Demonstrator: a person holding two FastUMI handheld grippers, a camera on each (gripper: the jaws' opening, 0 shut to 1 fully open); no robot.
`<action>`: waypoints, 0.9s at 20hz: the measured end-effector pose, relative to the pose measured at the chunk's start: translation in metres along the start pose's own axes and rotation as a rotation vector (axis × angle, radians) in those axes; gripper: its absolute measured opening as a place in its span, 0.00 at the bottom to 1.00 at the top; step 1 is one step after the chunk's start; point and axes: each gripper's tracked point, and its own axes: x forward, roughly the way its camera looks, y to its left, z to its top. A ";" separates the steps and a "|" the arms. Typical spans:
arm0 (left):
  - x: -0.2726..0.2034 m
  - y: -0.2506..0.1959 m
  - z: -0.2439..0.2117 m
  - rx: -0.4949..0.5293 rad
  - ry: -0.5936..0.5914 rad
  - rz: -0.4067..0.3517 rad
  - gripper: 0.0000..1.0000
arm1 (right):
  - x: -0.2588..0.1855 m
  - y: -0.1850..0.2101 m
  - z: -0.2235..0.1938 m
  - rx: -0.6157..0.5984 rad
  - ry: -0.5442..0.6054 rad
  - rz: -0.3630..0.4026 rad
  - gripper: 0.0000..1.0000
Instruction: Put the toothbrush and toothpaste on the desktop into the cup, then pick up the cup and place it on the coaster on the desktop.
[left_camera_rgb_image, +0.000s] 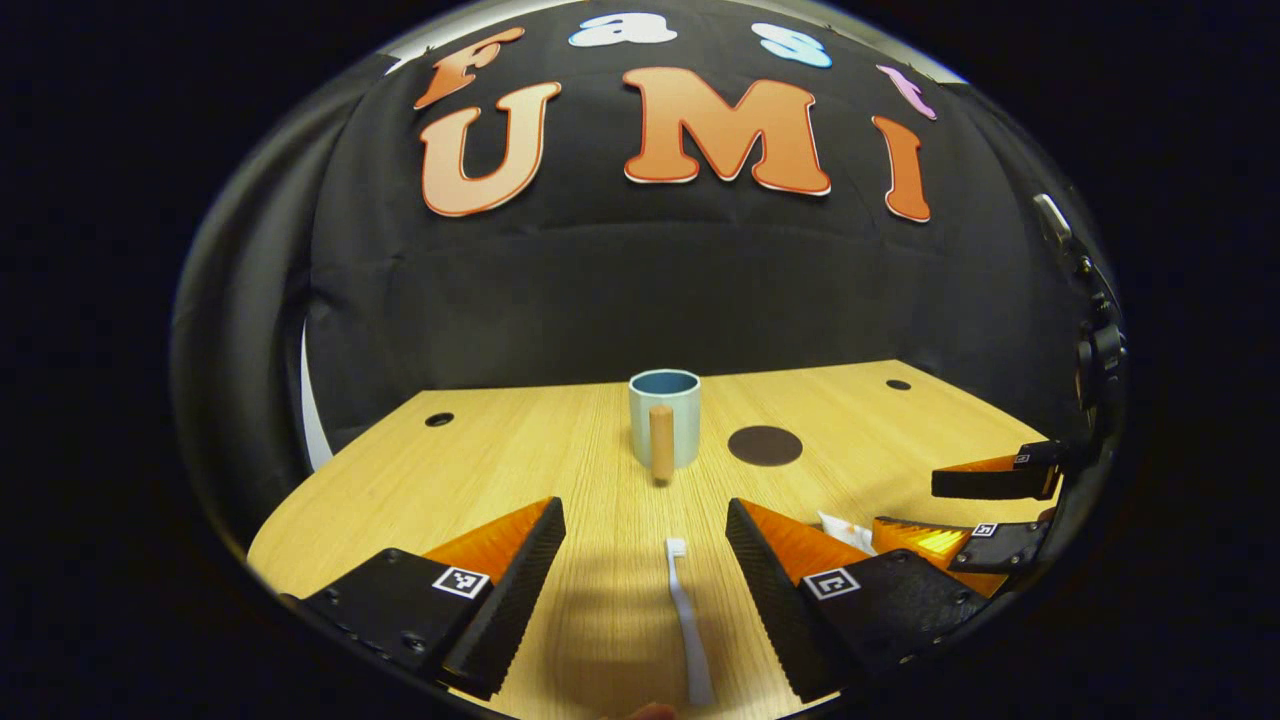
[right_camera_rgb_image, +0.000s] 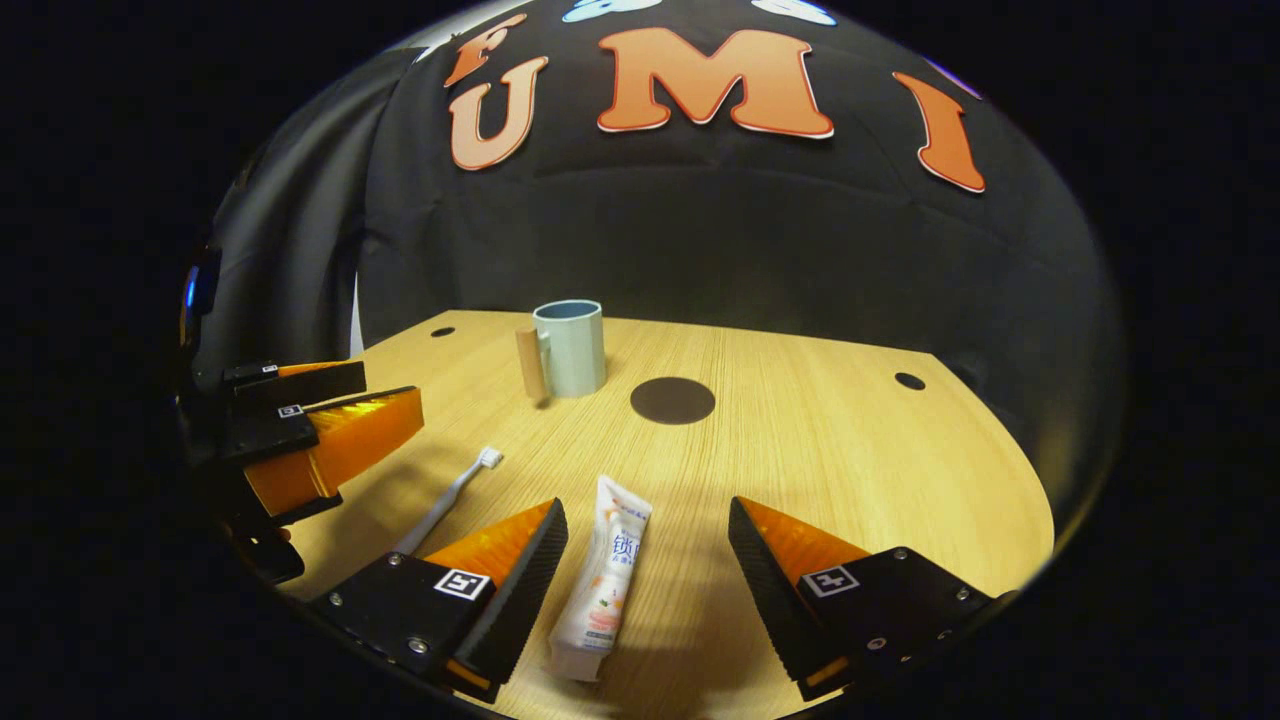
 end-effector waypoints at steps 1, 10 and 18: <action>0.003 -0.001 -0.008 -0.004 0.025 -0.004 0.98 | 0.004 0.001 -0.006 -0.008 0.017 0.001 0.97; 0.017 -0.013 -0.065 -0.038 0.237 -0.015 0.98 | 0.024 0.009 -0.039 0.001 0.142 0.016 0.78; 0.023 -0.012 -0.087 -0.043 0.331 0.017 0.98 | 0.024 0.018 -0.033 -0.009 0.113 0.050 0.22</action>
